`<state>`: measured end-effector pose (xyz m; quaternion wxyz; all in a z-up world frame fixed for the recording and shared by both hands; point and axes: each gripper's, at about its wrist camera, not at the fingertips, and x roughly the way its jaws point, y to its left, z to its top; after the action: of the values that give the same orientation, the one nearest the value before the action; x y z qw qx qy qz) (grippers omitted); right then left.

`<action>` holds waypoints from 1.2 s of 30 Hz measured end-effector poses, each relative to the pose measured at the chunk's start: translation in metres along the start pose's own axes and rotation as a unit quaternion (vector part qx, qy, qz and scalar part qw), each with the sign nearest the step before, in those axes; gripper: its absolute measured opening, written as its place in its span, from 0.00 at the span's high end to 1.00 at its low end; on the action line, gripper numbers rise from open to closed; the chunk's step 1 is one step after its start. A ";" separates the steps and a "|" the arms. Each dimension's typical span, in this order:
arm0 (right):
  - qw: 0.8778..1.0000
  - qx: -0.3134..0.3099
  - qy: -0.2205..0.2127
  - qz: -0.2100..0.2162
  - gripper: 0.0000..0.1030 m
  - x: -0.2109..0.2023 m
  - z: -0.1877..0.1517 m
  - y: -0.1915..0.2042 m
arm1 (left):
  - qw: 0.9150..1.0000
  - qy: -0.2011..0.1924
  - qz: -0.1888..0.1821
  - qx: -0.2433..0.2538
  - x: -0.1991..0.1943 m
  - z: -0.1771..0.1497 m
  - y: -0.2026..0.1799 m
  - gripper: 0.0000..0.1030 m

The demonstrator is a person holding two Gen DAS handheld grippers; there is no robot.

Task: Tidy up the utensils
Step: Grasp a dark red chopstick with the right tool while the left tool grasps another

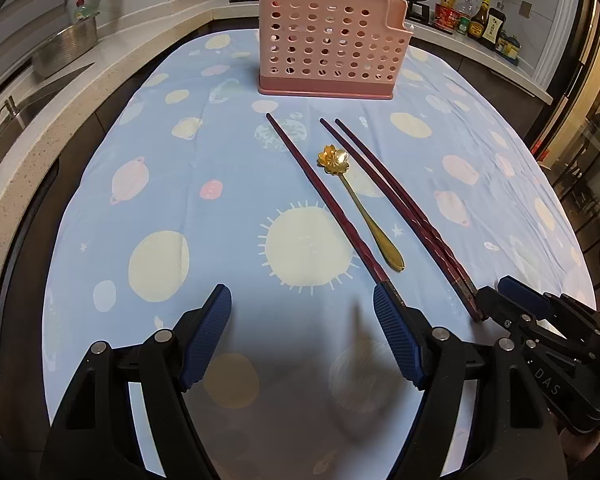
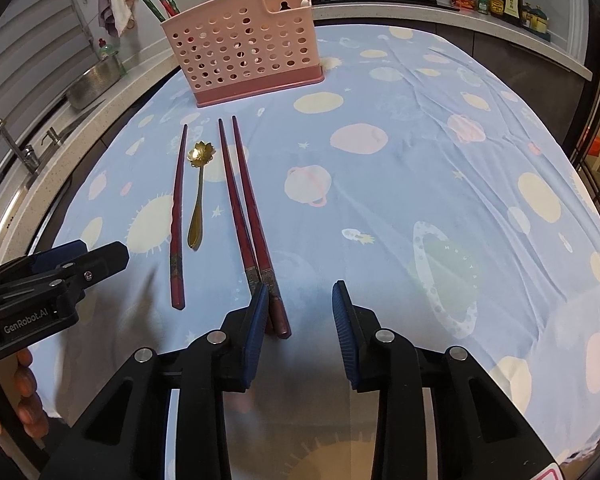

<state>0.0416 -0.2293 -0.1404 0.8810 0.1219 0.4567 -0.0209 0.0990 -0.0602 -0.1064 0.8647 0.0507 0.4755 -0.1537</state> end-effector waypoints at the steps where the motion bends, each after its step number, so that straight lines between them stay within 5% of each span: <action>1: 1.000 0.001 -0.001 0.003 0.73 0.000 -0.001 0.000 | 1.000 0.000 0.000 0.001 0.000 0.001 -0.001 0.32; 24: 1.000 -0.015 0.004 0.004 0.76 0.001 -0.005 0.004 | 0.999 0.028 -0.019 0.028 0.030 0.002 -0.032 0.33; 32: 1.000 -0.021 0.001 -0.004 0.87 0.002 -0.006 0.004 | 0.999 0.019 -0.014 0.023 0.026 -0.004 -0.019 0.57; 36: 1.000 -0.021 0.000 -0.002 0.90 0.000 -0.007 0.004 | 1.000 0.018 -0.020 0.015 0.023 -0.006 -0.010 0.82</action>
<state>0.0364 -0.2238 -0.1441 0.8831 0.1027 0.4575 -0.0136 0.1022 -0.0731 -0.1279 0.8518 0.0573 0.4896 -0.1772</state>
